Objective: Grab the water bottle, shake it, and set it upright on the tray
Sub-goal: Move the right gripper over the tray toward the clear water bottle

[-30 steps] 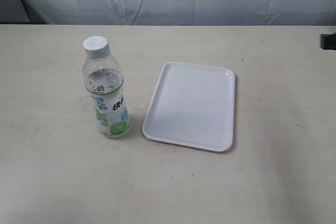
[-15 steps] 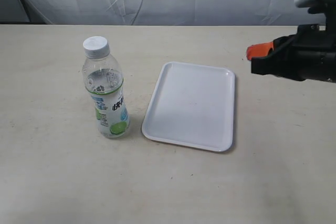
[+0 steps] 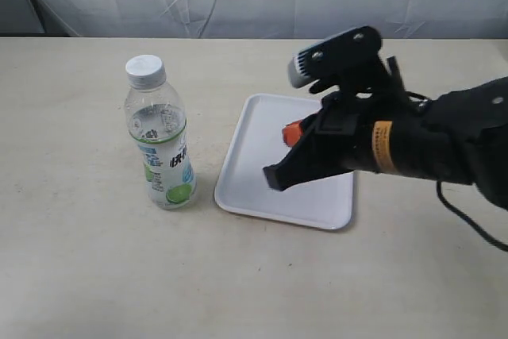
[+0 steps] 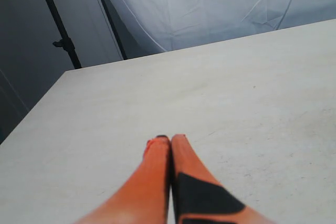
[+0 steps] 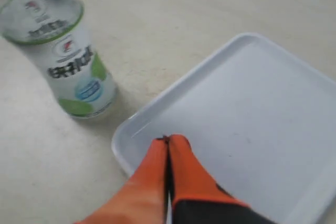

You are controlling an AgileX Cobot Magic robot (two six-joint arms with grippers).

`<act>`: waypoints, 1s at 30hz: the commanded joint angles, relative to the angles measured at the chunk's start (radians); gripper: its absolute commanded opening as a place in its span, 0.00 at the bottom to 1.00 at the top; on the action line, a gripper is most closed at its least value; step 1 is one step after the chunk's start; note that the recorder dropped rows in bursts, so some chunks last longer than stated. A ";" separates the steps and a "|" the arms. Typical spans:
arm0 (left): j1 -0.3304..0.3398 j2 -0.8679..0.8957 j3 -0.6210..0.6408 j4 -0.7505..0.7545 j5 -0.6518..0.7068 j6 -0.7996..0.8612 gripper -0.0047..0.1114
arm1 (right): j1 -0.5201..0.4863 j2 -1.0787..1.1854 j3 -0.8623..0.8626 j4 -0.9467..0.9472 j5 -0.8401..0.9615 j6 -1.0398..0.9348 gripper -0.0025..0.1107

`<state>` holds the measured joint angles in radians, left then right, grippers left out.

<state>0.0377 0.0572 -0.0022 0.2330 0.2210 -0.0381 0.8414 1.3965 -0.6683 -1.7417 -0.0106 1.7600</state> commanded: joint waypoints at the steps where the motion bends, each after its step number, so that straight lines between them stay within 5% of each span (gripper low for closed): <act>1: 0.001 -0.004 0.002 -0.004 -0.013 -0.007 0.04 | 0.065 0.093 -0.057 -0.003 0.011 -0.038 0.02; 7: 0.001 -0.004 0.002 -0.004 -0.013 -0.007 0.04 | 0.077 0.150 -0.116 0.002 -0.026 -0.036 0.07; 14: 0.001 -0.004 0.002 -0.004 -0.013 -0.007 0.04 | 0.077 0.155 -0.151 0.002 -0.092 -0.034 0.56; 17: 0.001 -0.004 0.002 -0.004 -0.013 -0.007 0.04 | 0.077 0.155 -0.158 0.004 -0.103 -0.034 0.67; 24: 0.001 -0.004 0.002 -0.004 -0.013 -0.007 0.04 | 0.077 0.179 -0.158 0.232 -0.126 -0.034 0.67; 30: 0.001 -0.004 0.002 -0.004 -0.013 -0.007 0.04 | 0.077 0.233 -0.171 0.237 -0.209 -0.066 0.64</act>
<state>0.0377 0.0572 -0.0022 0.2330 0.2210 -0.0381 0.9168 1.6040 -0.8235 -1.5122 -0.1914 1.7268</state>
